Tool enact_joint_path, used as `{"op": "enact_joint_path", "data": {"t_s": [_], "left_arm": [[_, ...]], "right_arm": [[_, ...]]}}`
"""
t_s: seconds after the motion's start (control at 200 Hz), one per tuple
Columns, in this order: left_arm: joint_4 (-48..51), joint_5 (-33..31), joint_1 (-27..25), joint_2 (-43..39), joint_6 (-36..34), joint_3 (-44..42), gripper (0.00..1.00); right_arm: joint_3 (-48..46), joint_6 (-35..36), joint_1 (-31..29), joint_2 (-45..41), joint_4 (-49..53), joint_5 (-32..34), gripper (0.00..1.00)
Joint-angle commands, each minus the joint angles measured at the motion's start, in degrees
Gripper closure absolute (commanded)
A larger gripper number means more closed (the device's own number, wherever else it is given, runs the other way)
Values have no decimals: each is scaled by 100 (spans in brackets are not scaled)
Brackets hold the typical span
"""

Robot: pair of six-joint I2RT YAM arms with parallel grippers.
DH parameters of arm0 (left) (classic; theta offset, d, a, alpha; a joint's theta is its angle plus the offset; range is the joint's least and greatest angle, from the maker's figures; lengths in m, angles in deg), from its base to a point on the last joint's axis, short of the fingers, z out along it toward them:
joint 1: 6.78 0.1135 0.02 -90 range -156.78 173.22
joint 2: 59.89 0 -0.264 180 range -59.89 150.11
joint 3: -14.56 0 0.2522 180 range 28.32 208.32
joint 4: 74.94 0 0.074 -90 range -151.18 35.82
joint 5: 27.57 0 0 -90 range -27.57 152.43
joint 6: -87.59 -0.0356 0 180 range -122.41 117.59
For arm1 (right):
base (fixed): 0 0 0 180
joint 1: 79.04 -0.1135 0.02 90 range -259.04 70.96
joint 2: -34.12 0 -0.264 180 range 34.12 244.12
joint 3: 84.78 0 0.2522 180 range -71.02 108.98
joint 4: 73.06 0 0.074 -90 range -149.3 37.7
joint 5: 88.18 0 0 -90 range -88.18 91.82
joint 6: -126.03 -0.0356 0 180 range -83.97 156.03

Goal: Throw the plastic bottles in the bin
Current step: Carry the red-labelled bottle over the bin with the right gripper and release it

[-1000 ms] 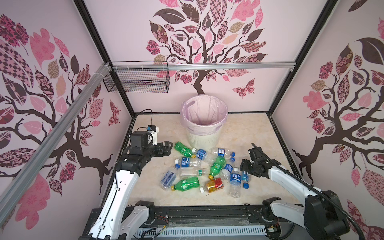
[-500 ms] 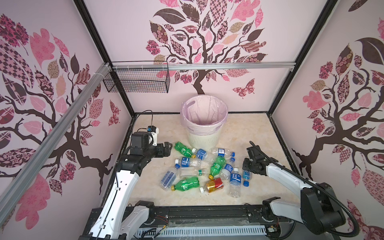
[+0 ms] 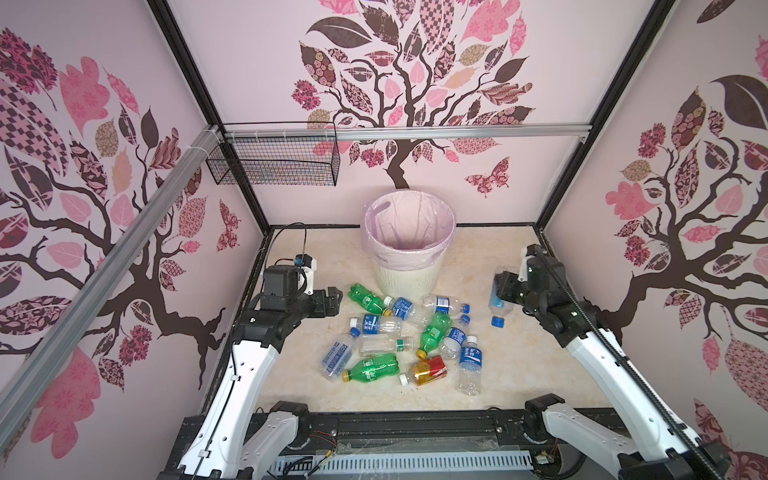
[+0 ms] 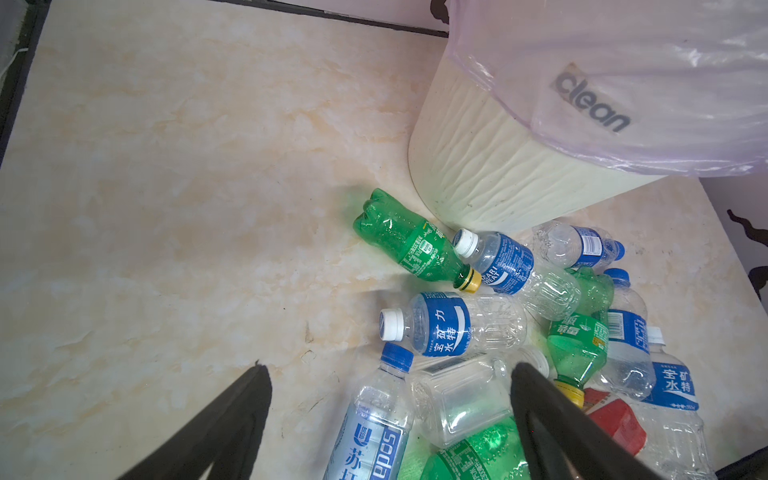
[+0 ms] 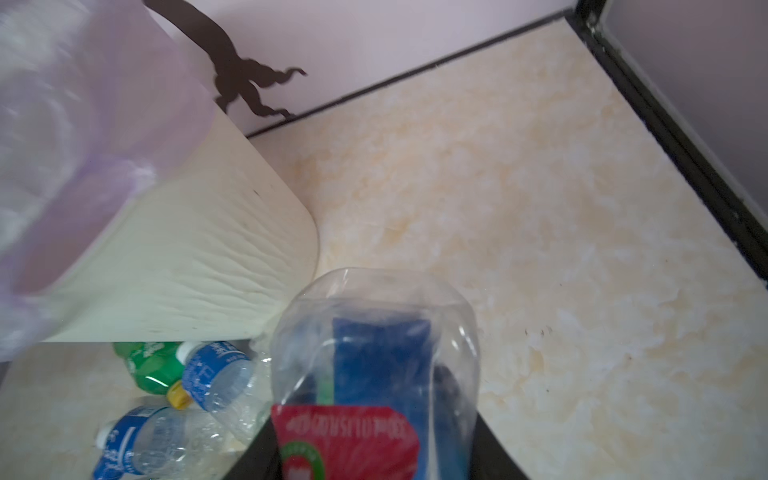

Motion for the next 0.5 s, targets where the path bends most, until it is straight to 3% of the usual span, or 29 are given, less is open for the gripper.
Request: {"op": "enact_joint_path", "data": {"t_s": [0.0,0.195,0.385,0.495], "left_arm": [[114,-90,0,-108,-133,-79,6],[174,-116,-3,-153,-142,-68,6],[249,-125,-3,-281,-113,-15,6],[296,-172,-3,-339,-102,16,6]], "right_arm": [[345,145,-37,-280,15,-830,58],[930,53,-37,-49,-895,-2087,60],[2731,-140,-91,1671,-1435,-2739,60],[4109,-88,-418,2991,-1472,-2647,57]]}}
